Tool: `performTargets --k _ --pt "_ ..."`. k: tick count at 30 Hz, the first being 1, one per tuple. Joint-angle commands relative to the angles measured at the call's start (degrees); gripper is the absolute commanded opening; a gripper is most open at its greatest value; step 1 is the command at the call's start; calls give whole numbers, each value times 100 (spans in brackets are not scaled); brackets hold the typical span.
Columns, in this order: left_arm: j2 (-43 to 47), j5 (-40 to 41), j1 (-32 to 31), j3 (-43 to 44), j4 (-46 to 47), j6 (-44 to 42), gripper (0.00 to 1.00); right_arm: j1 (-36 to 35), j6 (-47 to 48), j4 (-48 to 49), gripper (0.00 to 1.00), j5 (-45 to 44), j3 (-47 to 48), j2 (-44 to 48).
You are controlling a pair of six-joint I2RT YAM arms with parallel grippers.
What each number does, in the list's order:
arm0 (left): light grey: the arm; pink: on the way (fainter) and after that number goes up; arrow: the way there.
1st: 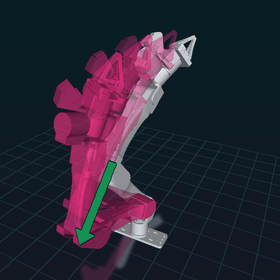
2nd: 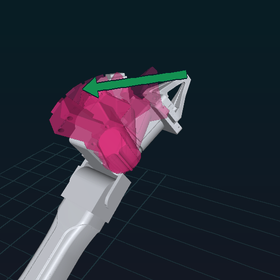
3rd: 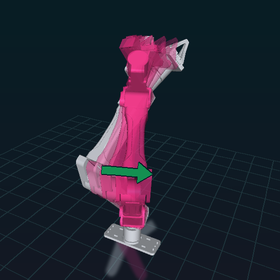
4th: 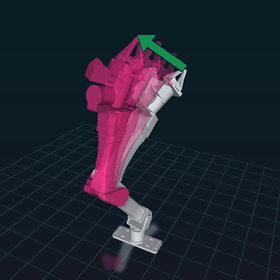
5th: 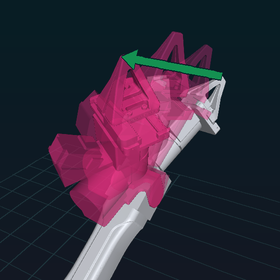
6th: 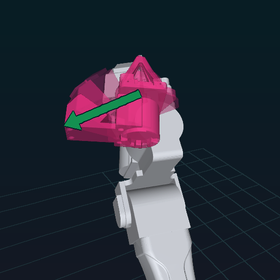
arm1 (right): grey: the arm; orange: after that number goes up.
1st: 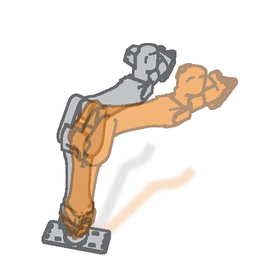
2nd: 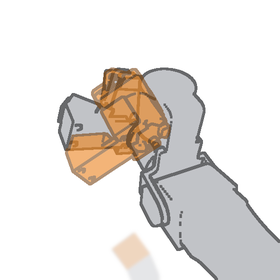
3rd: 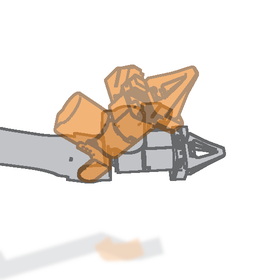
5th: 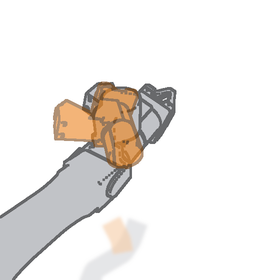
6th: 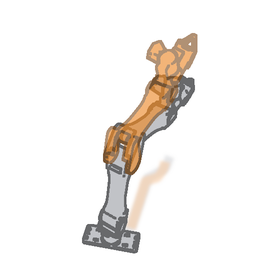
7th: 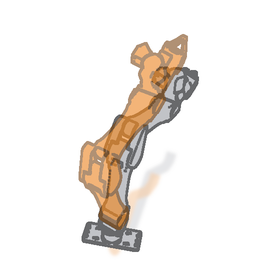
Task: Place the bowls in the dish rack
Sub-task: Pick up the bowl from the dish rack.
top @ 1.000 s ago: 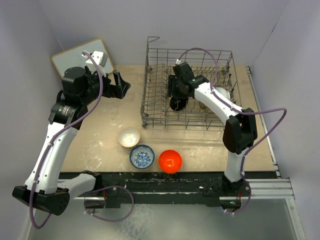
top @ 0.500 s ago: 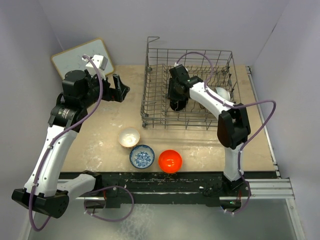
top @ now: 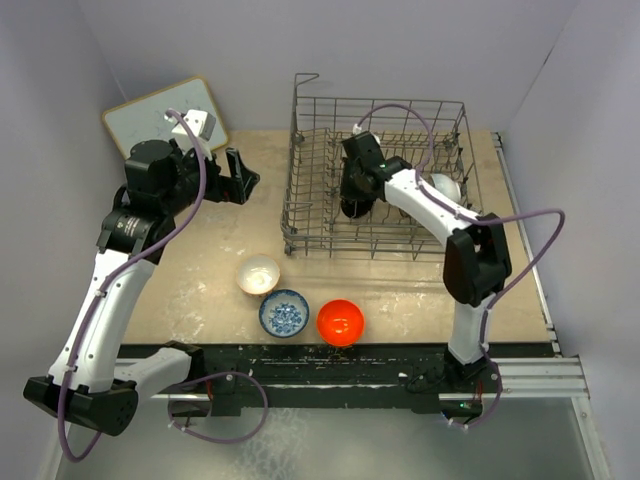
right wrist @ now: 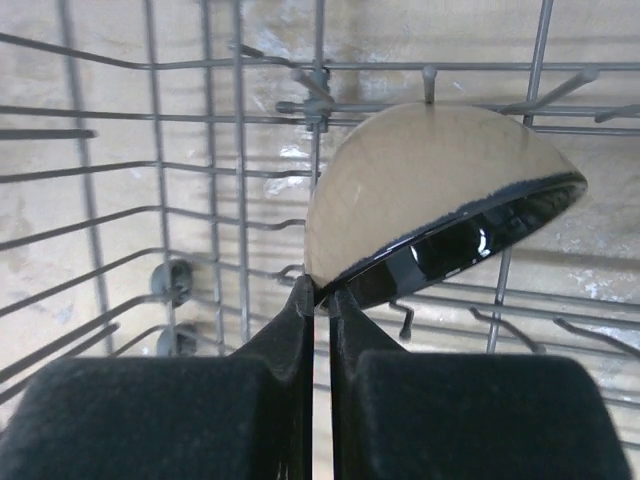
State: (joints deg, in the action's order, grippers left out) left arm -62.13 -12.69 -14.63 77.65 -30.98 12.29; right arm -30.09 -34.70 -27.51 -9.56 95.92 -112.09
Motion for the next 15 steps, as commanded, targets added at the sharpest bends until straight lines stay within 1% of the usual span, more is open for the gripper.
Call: performTargets --k 1,4,8,10,13,15 --pt "-25 14 31 112 214 -125 99 -24 594 980 0 -117 -9 1465" --pt "-51 -9 32 154 226 -107 99 -24 749 1210 0 -106 -164 1943" --pt "-75 -14 31 192 216 -105 99 -24 801 1014 0 -281 -207 2436" --pt "-88 -29 34 225 207 -104 99 -24 826 646 0 -503 -135 2622" --pt "-97 -68 31 249 207 -90 99 -24 747 -214 0 -982 19 2848" --pt "-127 -119 31 266 216 -50 99 -24 657 -627 0 -1131 -54 3098"
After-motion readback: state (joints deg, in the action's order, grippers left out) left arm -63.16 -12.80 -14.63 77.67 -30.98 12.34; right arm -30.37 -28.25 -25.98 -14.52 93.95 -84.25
